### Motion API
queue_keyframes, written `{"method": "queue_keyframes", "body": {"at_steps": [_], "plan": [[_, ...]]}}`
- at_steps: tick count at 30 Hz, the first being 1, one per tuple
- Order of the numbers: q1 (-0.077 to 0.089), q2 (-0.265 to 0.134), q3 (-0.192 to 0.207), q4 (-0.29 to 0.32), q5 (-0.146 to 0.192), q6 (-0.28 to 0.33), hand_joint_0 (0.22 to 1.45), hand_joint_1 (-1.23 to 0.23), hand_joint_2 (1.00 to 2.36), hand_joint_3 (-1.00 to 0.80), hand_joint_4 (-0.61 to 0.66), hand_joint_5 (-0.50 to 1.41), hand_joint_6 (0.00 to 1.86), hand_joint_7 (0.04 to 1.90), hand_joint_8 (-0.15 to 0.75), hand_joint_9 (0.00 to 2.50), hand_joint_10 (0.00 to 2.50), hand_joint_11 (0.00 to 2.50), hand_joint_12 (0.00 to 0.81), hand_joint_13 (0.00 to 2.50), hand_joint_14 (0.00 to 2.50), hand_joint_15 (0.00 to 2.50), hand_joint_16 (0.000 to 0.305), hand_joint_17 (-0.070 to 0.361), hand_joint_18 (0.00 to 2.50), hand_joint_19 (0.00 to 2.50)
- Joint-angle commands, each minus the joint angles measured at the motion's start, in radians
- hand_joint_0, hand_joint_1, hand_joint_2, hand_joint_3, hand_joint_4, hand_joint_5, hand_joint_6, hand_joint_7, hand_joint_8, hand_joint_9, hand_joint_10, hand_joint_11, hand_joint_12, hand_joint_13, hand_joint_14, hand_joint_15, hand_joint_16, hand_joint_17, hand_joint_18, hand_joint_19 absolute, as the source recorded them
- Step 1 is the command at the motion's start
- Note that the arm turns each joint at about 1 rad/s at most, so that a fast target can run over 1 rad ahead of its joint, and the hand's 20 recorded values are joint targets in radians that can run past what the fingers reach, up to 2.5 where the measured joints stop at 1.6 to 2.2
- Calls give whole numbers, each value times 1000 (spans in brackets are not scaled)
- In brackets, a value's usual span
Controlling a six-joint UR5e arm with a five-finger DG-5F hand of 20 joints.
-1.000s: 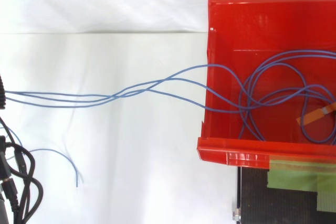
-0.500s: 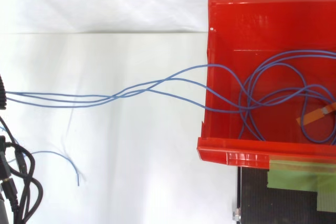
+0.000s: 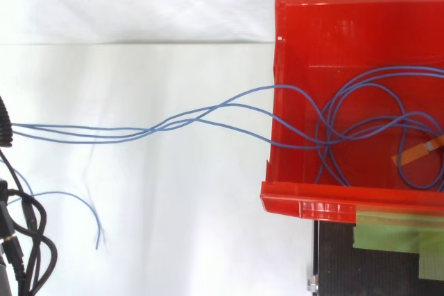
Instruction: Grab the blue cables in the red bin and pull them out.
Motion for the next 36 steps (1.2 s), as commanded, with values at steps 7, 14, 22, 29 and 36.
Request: {"method": "queue_keyframes", "body": {"at_steps": [7, 14, 22, 29, 36], "plan": [[0, 0, 2, -3, 0, 0, 839, -892, 1000, -1000, 51, 1005, 8, 877, 217, 1308, 25, 1526, 308, 1406, 204, 1751, 52, 116, 887, 915], [-1, 0, 2, -1, 4, 0, 808, -930, 1000, -1000, 64, 972, 8, 855, 222, 1280, 23, 1523, 318, 1390, 229, 1735, 53, 119, 889, 901], [0, 0, 2, -1, 4, 0, 716, -757, 1000, -1000, 58, 998, 8, 840, 238, 1306, 22, 1493, 340, 1397, 311, 1650, 57, 128, 924, 893], [0, 2, 2, 0, 4, 0, 671, -687, 1000, -1000, 78, 957, 10, 776, 257, 1320, 21, 1467, 354, 1399, 373, 1597, 61, 137, 947, 885], [0, 2, 2, -1, 4, 0, 666, -633, 1000, -1000, 85, 997, 13, 755, 256, 1335, 24, 1464, 362, 1409, 376, 1593, 61, 138, 949, 892]]}}
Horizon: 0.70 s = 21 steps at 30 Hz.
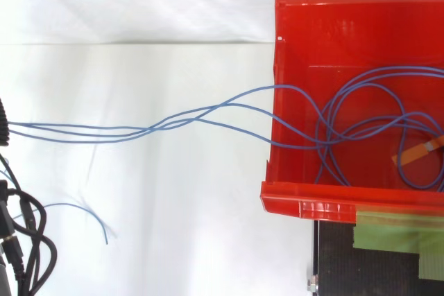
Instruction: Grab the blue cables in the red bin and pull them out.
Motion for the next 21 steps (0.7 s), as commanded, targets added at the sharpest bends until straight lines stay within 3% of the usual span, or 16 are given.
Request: {"method": "queue_keyframes", "body": {"at_steps": [1, 11, 15, 21], "plan": [[0, 0, 1, -1, -1, 0, 667, -629, 1000, -1000, 83, 1008, 13, 754, 249, 1346, 22, 1468, 353, 1409, 373, 1603, 62, 139, 950, 883], [2, 0, 4, -1, 1, 0, 670, -613, 1000, -1000, 98, 1200, 20, 706, 222, 1406, 29, 1418, 348, 1471, 272, 1664, 60, 136, 967, 891], [2, 0, 4, -1, 1, 0, 686, -692, 1000, -1000, 82, 1223, 21, 712, 212, 1430, 28, 1419, 327, 1487, 227, 1698, 59, 133, 971, 886], [2, 0, 4, -3, -3, 0, 806, -868, 1000, -1000, 59, 1218, 21, 747, 183, 1444, 32, 1465, 287, 1493, 133, 1781, 51, 115, 921, 916]]}}
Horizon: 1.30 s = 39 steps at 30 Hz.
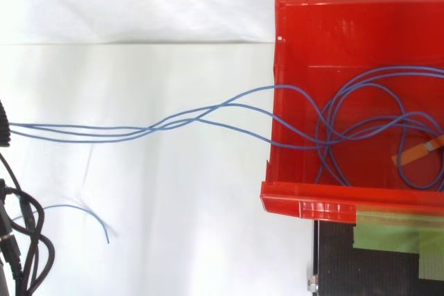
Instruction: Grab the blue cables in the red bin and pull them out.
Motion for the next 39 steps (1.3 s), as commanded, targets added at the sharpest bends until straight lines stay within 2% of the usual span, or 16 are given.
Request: {"method": "queue_keyframes", "body": {"at_steps": [1, 15, 20, 39], "plan": [[-1, 0, 0, -1, -1, 0, 818, -879, 1000, -1000, 60, 1215, 21, 751, 180, 1441, 32, 1468, 287, 1494, 125, 1791, 51, 114, 922, 910], [0, 0, 0, -3, -1, 0, 869, -937, 1001, -955, 113, 1111, 19, 754, 194, 1383, 32, 1490, 295, 1464, 110, 1813, 50, 112, 895, 912], [-1, 2, 3, -3, -3, 0, 865, -947, 1001, -968, 146, 1070, 17, 747, 205, 1354, 32, 1485, 298, 1446, 116, 1811, 51, 114, 890, 913], [-1, 0, 8, -12, -3, 17, 838, -997, 1000, -1000, 146, 967, 17, 720, 218, 1293, 31, 1452, 307, 1421, 108, 1799, 53, 119, 875, 904]]}}
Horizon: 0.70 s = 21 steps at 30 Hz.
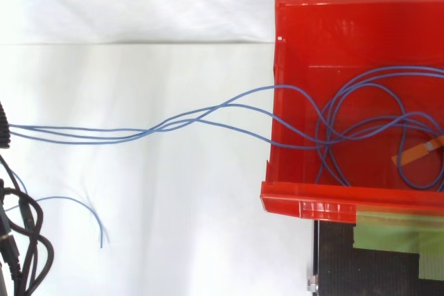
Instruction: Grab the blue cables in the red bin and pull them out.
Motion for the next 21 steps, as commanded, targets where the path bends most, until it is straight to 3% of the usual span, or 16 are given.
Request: {"method": "queue_keyframes", "body": {"at_steps": [1, 11, 21], "plan": [[1, -1, 2, 0, 0, 11, 836, -1001, 1000, -1000, 144, 961, 17, 713, 225, 1292, 31, 1447, 302, 1420, 108, 1788, 53, 118, 876, 904], [2, -1, 13, 0, 4, 14, 826, -1023, 1000, -1000, 156, 935, 17, 704, 223, 1276, 31, 1441, 312, 1415, 81, 1802, 53, 119, 872, 903], [4, -1, 13, 0, 4, 14, 754, -861, 1000, -1000, 163, 948, 17, 679, 236, 1293, 29, 1419, 328, 1423, 124, 1743, 55, 124, 894, 897]]}}
